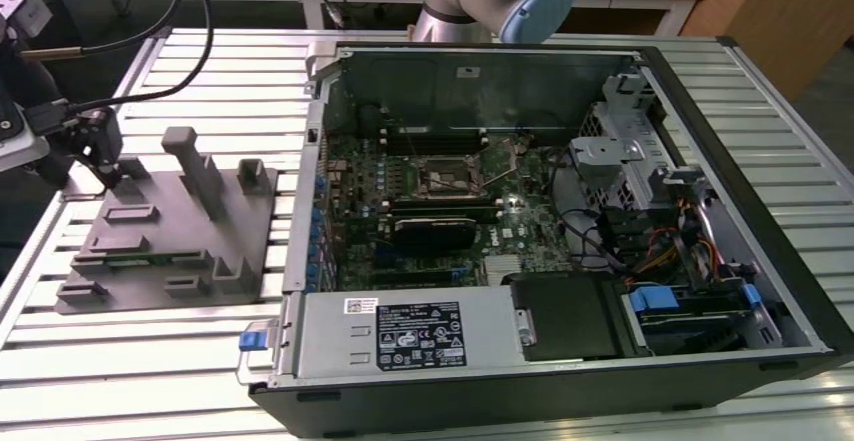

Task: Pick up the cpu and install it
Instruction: 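Pick up the cpu and move it towards the insertion slot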

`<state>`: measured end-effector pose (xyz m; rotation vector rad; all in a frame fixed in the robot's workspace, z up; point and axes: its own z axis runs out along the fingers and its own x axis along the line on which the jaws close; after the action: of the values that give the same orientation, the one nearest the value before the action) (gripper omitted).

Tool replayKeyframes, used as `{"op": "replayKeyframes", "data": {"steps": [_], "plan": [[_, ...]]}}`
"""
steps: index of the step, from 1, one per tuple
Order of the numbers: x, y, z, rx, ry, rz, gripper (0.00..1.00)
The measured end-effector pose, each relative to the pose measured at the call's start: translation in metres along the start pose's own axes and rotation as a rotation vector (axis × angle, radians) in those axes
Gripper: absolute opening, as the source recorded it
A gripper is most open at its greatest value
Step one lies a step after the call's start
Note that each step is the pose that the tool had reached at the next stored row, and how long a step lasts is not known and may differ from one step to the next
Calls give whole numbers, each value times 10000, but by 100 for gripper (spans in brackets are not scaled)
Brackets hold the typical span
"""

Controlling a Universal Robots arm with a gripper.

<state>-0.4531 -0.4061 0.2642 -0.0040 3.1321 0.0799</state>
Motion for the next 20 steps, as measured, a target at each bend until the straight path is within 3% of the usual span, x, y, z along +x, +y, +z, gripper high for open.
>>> {"op": "replayKeyframes", "data": {"steps": [8,20], "plan": [[-1,8,-117,10,1,-1,54],[-2,10,-156,9,-2,-1,54]]}}
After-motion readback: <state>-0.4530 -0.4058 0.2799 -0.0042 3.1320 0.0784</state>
